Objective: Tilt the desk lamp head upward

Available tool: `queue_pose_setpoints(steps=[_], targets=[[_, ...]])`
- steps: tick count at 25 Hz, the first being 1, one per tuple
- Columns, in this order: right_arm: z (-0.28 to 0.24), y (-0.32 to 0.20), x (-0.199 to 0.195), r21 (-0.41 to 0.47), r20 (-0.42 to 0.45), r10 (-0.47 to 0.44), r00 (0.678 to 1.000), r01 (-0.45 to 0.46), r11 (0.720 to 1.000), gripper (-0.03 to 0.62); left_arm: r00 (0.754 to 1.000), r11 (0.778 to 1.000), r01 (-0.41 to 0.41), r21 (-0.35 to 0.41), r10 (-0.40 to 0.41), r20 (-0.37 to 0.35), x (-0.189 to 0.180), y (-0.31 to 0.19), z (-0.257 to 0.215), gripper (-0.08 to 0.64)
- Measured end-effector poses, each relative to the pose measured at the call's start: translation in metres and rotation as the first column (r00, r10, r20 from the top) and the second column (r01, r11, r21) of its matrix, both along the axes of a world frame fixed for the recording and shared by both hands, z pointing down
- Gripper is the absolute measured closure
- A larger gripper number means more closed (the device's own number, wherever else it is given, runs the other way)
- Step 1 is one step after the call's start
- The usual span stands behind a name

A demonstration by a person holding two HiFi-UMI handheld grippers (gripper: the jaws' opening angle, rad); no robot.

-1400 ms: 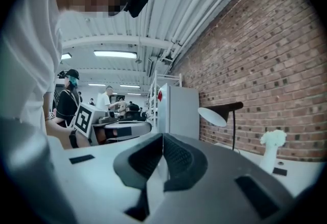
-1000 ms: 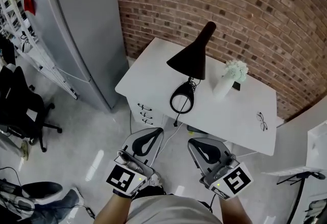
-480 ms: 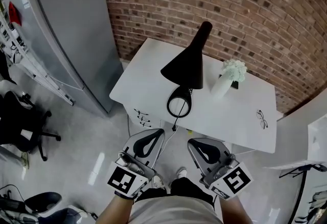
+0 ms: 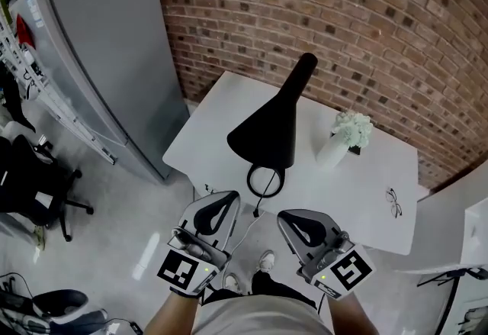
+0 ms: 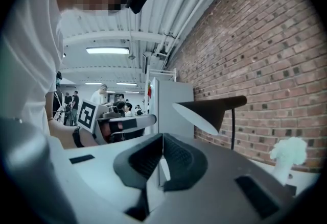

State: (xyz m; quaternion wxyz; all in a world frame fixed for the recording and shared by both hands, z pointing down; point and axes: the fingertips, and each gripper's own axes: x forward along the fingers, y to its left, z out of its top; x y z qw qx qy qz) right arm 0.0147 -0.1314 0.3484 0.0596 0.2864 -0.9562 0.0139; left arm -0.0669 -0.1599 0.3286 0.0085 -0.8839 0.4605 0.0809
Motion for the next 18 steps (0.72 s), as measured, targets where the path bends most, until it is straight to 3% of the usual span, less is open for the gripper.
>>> queue_pose_setpoints(steps=[8, 18], targets=[[-0.002, -0.027, 0.023, 0.008, 0.021, -0.009, 1.000, 0.009, 1.000, 0.574, 1.000, 0.999, 0.023, 0.023, -0.023, 0.009, 0.023, -0.035, -0.003, 0.552], [-0.005, -0.047, 0.038, 0.020, 0.034, -0.003, 0.999, 0.002, 1.000, 0.574, 0.996, 0.994, 0.084, 0.063, -0.083, -0.012, 0.021, -0.062, -0.014, 0.552]])
